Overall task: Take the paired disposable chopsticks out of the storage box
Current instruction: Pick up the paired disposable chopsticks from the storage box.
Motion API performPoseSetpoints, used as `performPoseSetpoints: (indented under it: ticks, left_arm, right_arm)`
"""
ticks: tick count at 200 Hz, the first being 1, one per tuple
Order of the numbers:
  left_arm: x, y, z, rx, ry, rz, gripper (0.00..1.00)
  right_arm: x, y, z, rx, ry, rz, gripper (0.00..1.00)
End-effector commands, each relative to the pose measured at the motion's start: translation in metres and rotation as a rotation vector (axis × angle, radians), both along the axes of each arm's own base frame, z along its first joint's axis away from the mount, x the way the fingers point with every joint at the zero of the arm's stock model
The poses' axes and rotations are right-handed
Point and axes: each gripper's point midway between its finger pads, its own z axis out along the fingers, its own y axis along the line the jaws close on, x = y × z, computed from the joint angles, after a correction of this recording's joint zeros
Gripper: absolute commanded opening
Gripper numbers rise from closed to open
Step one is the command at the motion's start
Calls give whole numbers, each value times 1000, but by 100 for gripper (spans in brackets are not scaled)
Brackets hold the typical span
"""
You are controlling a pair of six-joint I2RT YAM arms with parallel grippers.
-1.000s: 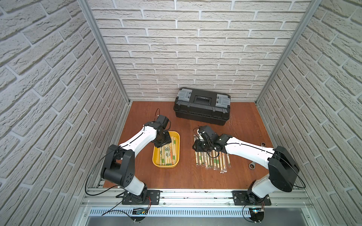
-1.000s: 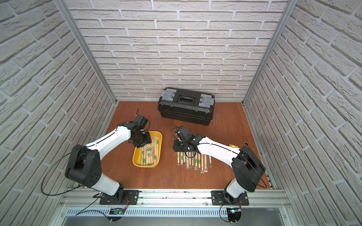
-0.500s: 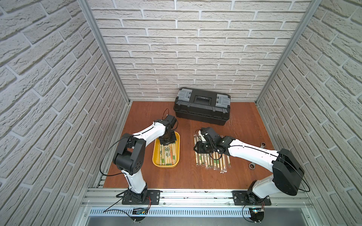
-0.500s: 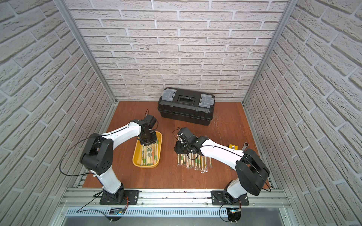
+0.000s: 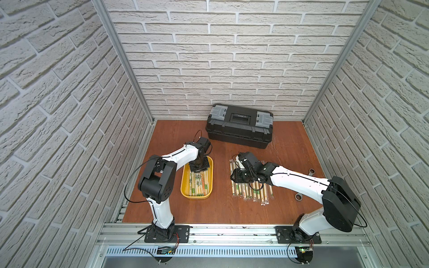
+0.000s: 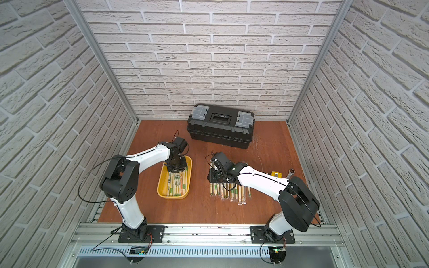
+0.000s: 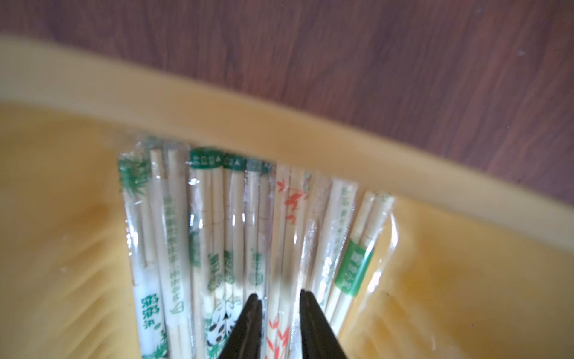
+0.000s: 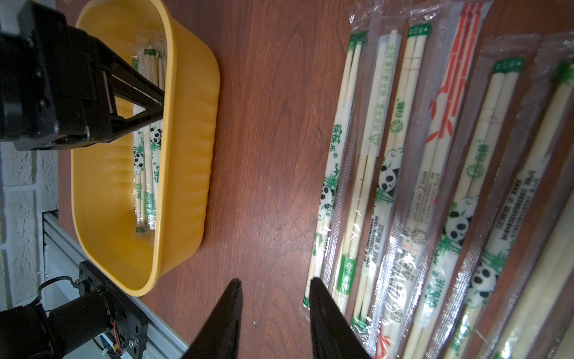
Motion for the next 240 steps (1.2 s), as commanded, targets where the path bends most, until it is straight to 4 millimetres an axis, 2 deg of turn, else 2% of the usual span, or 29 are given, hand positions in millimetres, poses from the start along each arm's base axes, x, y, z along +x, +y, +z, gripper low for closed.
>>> performPoseSetpoints:
  ticks: [1, 46, 55, 114, 166, 200, 240]
  left_arm:
    - [5, -2, -1, 17, -6, -20, 25]
    - [5, -4, -7, 23, 6, -28, 19]
    - [5, -4, -7, 23, 7, -29, 15]
    - [3, -7, -5, 21, 6, -33, 12]
    - [6, -1, 15, 31, -33, -30, 5]
    - [11, 11, 38, 54, -72, -27, 0]
    - [17, 26, 64, 43, -115, -16, 0]
  right_arm:
    - [5, 2, 5, 23, -21, -5, 38]
    - [6, 0, 3, 18, -19, -10, 38]
    - [6, 0, 3, 16, -21, -10, 38]
    - [7, -2, 2, 12, -19, -13, 38]
    - [8, 0, 1, 17, -16, -8, 38]
    - [8, 1, 1, 19, -13, -6, 37]
    - [10, 3, 2, 23, -15, -6, 37]
